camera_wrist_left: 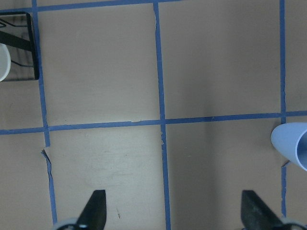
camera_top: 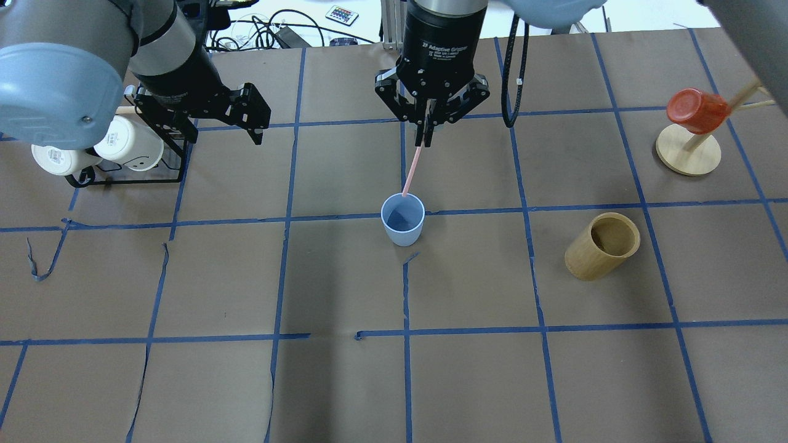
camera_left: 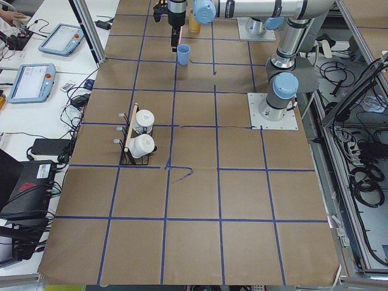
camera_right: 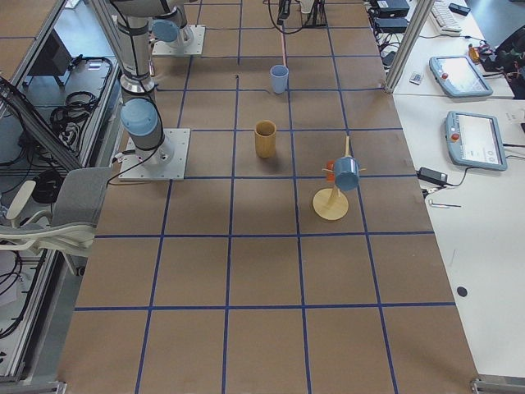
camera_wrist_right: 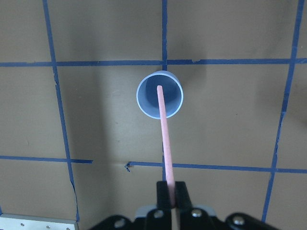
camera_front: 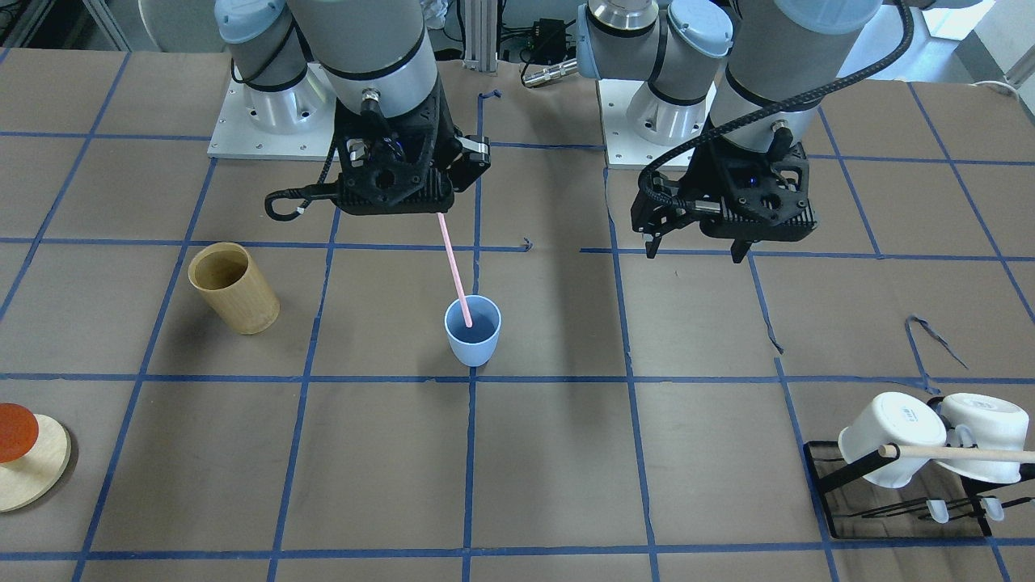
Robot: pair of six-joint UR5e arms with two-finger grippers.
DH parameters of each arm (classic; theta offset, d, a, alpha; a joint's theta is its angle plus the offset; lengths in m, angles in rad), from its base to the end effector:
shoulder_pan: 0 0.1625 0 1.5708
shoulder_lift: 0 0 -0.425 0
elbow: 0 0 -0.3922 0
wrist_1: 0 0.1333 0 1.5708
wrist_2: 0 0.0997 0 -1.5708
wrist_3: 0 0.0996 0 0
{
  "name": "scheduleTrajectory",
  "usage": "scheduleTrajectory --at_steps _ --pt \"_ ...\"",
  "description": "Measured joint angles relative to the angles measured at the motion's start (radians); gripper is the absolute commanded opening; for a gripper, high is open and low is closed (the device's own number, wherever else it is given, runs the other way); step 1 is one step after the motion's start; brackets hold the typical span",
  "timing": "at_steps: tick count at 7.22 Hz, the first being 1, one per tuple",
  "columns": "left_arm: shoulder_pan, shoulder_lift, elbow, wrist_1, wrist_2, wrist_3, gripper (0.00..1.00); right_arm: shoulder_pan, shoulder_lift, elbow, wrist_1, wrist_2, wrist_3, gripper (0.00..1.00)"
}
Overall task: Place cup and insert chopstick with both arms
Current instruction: 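Lower the chopstick into the blue cup and open the right gripper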
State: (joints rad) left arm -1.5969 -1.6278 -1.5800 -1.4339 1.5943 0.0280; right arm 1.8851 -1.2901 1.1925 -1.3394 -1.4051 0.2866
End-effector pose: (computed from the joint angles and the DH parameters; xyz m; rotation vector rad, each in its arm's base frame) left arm -0.1445 -0.5184 0.4686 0.0830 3.1150 -0.1101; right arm 0.3260 -0.5184 0.4984 -0.0250 3.0113 0.2667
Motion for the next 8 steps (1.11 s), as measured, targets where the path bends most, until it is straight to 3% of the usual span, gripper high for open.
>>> scheduleTrajectory --at_steps 6,7,8 --pt "0.000 -0.001 0.000 0.000 -0.001 0.000 1.00 0.026 0.058 0.062 -0.025 -0.028 -0.015 0.00" --pt "0.000 -0.001 0.000 0.000 -0.002 0.000 1.00 0.026 0.068 0.080 -0.054 -0.032 -0.015 0.10" --pt "0.000 -0.001 0.000 0.000 -0.002 0.000 1.00 0.026 0.072 0.097 -0.078 -0.034 -0.014 0.59"
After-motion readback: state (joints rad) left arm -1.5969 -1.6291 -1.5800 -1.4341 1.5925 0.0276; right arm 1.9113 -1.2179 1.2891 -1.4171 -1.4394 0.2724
